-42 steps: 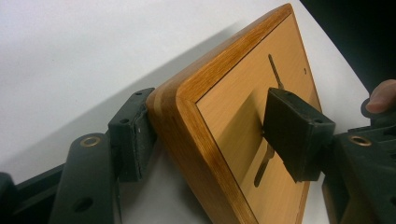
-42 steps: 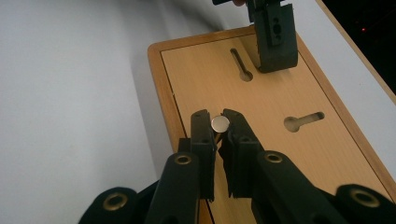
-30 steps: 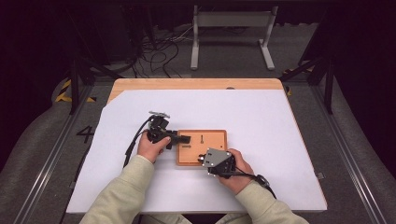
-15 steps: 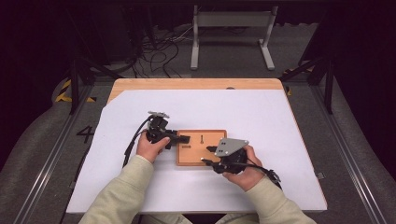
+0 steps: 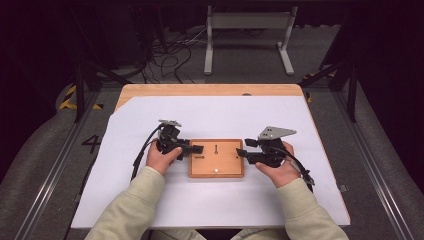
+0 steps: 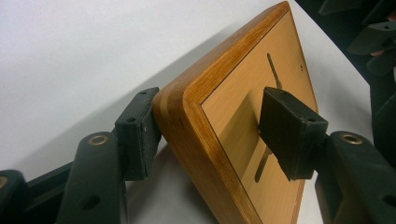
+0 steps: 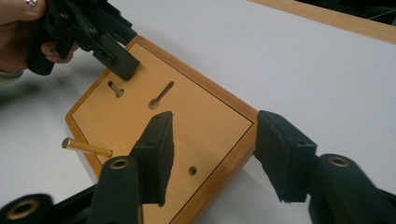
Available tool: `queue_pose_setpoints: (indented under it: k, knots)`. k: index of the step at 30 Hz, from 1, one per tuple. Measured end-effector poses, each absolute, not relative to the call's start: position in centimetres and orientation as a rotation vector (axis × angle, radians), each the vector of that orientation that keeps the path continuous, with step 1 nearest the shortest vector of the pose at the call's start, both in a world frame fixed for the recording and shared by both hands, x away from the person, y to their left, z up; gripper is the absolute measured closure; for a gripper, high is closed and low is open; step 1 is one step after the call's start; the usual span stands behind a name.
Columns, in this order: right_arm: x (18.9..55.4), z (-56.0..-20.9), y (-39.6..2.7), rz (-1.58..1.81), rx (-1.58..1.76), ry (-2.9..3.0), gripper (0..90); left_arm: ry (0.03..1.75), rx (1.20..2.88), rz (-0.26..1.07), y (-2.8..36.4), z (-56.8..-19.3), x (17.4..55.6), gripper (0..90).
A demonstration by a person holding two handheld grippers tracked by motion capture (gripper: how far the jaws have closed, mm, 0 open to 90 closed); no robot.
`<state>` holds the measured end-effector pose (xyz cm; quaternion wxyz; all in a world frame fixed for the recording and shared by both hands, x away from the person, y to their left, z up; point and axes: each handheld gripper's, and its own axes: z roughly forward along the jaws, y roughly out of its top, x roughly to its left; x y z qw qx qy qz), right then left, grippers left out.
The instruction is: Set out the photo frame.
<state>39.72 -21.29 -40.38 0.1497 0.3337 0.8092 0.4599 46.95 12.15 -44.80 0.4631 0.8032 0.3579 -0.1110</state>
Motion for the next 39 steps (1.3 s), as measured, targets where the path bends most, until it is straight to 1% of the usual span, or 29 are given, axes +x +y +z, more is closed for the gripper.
queue_pose_setpoints:
  k: [1, 4, 6, 7, 10, 17, 23, 31, 33, 34, 39]
  knots:
    - [40.0, -40.7, -21.3, 1.33, 0.974, 2.314, 40.6, 0.88, 1.976, -0.273, 12.1, -44.8, 46.9, 40.0]
    - [40.4, -40.9, -21.4, 1.291, 1.029, 2.328, 39.3, 0.875, 1.982, -0.26, 12.1, -44.6, 46.8, 40.0]
    - [40.7, -41.2, -21.5, 1.29, 1.059, 2.333, 34.7, 0.875, 1.982, -0.257, 12.1, -44.6, 46.8, 40.0]
    - [40.7, -41.2, -21.5, 1.29, 1.059, 2.333, 34.7, 0.873, 1.983, -0.253, 12.1, -44.5, 46.7, 40.0]
    - [41.0, -41.6, -21.4, 1.292, 1.085, 2.356, 28.8, 0.866, 1.986, -0.246, 12.1, -44.5, 46.7, 40.2]
    - [41.4, -42.1, -21.0, 1.286, 1.11, 2.405, 23.3, 0.847, 1.999, -0.217, 12.2, -44.1, 46.3, 40.8]
    - [41.7, -42.5, -20.5, 1.274, 1.094, 2.452, 21.3, 0.851, 1.989, -0.229, 12.4, -44.2, 46.1, 41.4]
    - [42.2, -43.4, -20.0, 1.299, 1.123, 2.519, 20.3, 0.827, 2.001, -0.2, 12.4, -44.0, 45.8, 41.5]
    - [42.2, -43.4, -19.8, 1.302, 1.129, 2.526, 21.0, 0.828, 2.001, -0.196, 12.4, -44.0, 45.7, 41.5]
    - [42.2, -43.5, -19.7, 1.301, 1.123, 2.537, 23.8, 0.826, 2.002, -0.193, 12.4, -43.9, 45.7, 41.5]
    - [42.0, -43.2, -19.4, 1.263, 1.093, 2.542, 28.8, 0.822, 1.994, -0.2, 12.6, -43.7, 45.7, 43.3]
